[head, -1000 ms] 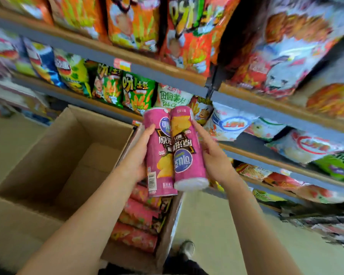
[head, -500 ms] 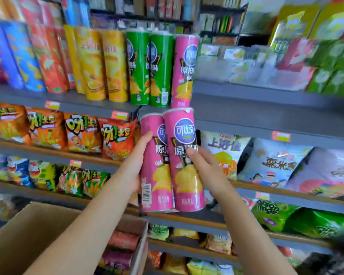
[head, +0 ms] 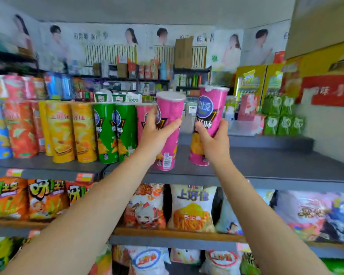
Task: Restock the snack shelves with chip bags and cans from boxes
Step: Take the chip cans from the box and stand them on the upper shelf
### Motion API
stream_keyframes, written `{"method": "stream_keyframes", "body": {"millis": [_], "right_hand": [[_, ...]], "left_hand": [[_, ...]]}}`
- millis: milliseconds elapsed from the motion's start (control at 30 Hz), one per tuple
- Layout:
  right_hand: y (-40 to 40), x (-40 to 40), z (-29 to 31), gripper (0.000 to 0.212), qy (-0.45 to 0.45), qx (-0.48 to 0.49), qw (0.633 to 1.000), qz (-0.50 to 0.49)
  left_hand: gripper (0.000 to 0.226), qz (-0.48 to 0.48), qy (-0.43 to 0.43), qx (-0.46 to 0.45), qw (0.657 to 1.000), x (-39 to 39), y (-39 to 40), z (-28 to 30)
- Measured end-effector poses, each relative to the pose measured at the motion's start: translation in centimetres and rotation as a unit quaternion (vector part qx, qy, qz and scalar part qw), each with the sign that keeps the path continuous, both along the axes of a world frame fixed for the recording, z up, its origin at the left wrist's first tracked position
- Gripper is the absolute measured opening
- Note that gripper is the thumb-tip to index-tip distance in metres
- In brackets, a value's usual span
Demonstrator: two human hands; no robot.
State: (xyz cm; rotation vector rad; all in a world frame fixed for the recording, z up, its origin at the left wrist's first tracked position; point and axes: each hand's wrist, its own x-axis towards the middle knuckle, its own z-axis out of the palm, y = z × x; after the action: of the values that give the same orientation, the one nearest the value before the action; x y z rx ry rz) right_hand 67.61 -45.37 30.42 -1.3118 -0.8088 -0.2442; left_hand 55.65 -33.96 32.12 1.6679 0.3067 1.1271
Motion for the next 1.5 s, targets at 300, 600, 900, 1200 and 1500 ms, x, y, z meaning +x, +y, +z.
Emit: {"method": "stream_keyframes", "body": {"millis": [300,600,900,1200,1500], "right_hand": [[1.4,4.8,-4.8,0.049,0.028,-0.133,0.991,-0.015],[3.0,6.3,-4.6,0.068,-0.012,-0.353,0.935,-0.042],[7.9,5.0,-4.8,0.036,0.036,-0.320,0.945,0.055],[4.8,-0.4,-6.0,0.015,0.013,-0.132,0.990,0.043],[7.4,-15.5,-22.9,0.022,-0.013,-0.338,0.878,0.338]], "left_hand": [[0.071,0.066,0.153,0.069,0.984,2.8,1.8,-5.5],[0.057,0.203,0.256,0.149,0.933,2.2,2.9,-9.3],[0.015,0.221,0.247,0.189,0.924,3.0,3.4,-9.3],[0.006,0.172,0.159,0.108,0.966,-2.3,1.2,-10.1],[0.021,0.220,0.355,-0.135,0.898,-19.0,4.6,-29.4]]}}
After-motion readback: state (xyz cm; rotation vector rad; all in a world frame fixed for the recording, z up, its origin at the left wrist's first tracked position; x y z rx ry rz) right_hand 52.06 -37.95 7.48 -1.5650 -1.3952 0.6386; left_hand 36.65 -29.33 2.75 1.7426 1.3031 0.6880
